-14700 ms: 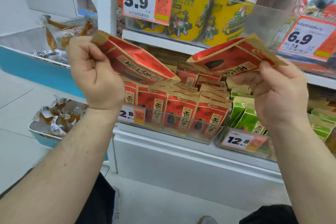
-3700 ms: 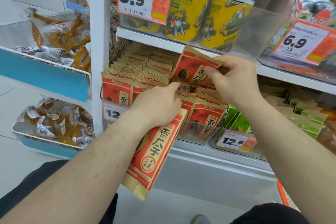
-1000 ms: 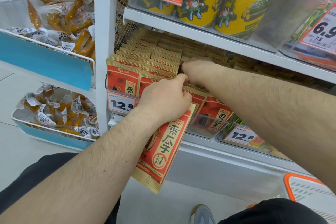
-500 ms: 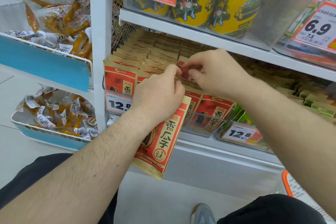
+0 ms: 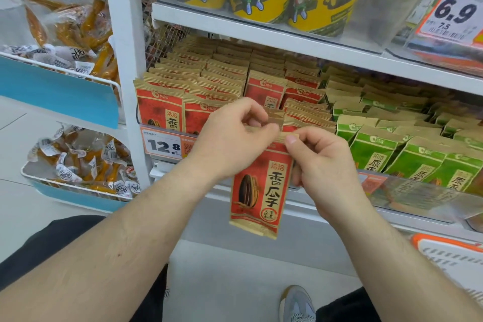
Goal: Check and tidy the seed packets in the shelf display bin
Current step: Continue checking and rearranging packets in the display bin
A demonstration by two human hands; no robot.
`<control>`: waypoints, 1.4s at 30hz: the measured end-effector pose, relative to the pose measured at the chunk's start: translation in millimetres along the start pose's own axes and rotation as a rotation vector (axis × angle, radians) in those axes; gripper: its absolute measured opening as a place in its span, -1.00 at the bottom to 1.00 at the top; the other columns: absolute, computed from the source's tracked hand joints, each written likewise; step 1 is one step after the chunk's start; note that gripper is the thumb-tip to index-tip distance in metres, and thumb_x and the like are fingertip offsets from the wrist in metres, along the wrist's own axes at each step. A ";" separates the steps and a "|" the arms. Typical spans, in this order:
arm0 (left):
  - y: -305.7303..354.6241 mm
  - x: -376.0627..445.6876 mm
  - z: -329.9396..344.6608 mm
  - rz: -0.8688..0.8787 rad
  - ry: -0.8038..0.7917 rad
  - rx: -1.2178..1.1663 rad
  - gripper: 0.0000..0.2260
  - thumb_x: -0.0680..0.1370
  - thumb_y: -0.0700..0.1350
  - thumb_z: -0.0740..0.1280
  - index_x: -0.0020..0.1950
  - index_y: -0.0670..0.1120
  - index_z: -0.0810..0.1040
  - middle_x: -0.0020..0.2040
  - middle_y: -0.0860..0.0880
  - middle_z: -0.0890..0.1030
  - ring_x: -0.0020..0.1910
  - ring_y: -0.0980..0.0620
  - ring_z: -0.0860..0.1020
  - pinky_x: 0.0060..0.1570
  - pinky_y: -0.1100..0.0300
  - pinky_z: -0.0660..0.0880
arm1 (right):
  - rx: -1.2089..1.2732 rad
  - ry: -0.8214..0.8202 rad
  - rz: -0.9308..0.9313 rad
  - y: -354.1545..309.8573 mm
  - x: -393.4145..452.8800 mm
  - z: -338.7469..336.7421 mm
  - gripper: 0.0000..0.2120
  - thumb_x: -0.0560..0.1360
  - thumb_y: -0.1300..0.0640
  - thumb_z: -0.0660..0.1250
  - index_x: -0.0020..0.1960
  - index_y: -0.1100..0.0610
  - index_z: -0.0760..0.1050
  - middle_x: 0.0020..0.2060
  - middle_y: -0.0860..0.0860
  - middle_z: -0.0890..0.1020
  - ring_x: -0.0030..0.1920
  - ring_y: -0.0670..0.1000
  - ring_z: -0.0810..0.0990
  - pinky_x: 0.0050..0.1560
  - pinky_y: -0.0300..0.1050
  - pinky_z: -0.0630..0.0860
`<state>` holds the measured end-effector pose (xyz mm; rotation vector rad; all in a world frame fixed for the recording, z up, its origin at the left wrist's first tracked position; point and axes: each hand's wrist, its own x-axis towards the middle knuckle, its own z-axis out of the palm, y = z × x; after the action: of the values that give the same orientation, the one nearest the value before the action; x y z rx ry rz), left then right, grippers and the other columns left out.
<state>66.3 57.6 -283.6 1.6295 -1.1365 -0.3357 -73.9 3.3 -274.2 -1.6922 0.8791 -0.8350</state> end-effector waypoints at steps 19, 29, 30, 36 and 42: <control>3.1 -6.9 -20.7 -0.124 -0.329 -0.418 -0.92 0.26 -0.18 0.44 -0.30 -0.05 0.72 -0.34 0.01 0.67 -0.33 0.07 0.66 -0.36 0.27 0.57 | 0.165 -0.012 0.028 -2.0 -3.8 -19.5 -0.66 0.58 0.26 0.25 -0.37 0.16 0.52 -0.68 -0.02 0.40 -0.69 -0.07 0.31 -0.61 -0.33 0.21; 0.5 -12.7 -16.9 -0.215 -0.375 -0.522 -0.77 0.31 -0.16 0.43 -0.05 -0.09 0.68 -0.14 -0.15 0.71 -0.21 -0.02 0.68 -0.28 0.18 0.62 | 0.202 0.029 0.067 -1.1 -1.4 -21.7 -0.69 0.60 0.18 0.24 -0.30 0.20 0.51 -0.67 0.01 0.39 -0.67 -0.06 0.29 -0.59 -0.28 0.21; 0.5 -14.2 -16.3 -0.228 -0.404 -0.517 -0.75 0.32 -0.15 0.42 -0.02 -0.10 0.67 -0.11 -0.16 0.71 -0.20 -0.03 0.68 -0.28 0.16 0.63 | 0.225 0.043 0.078 -0.8 0.0 -23.1 -0.70 0.61 0.16 0.24 -0.28 0.20 0.51 -0.65 0.04 0.40 -0.66 -0.05 0.30 -0.60 -0.28 0.22; 0.7 -11.8 -14.0 -0.294 -0.296 -0.569 -0.77 0.32 -0.14 0.42 -0.05 -0.14 0.68 -0.20 -0.10 0.71 -0.31 0.01 0.67 -0.40 0.17 0.59 | 0.130 -0.112 0.099 1.3 1.6 -31.7 -0.72 0.53 0.00 0.36 -0.29 0.11 0.57 -0.45 0.19 0.53 -0.57 0.01 0.37 -0.58 -0.26 0.27; 2.6 -10.6 -18.1 -0.331 -0.283 -0.627 -0.72 0.35 -0.04 0.40 -0.02 -0.14 0.66 -0.17 -0.14 0.70 -0.30 -0.03 0.67 -0.39 0.12 0.60 | 0.019 -0.257 0.118 1.0 -1.7 -33.4 -0.73 0.49 0.06 0.33 -0.31 0.19 0.57 -0.51 0.05 0.59 -0.60 -0.06 0.38 -0.58 -0.29 0.29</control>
<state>72.4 77.0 -277.6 1.2178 -0.8358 -1.0533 -103.5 -10.7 -267.1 -1.6689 0.7826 -0.5305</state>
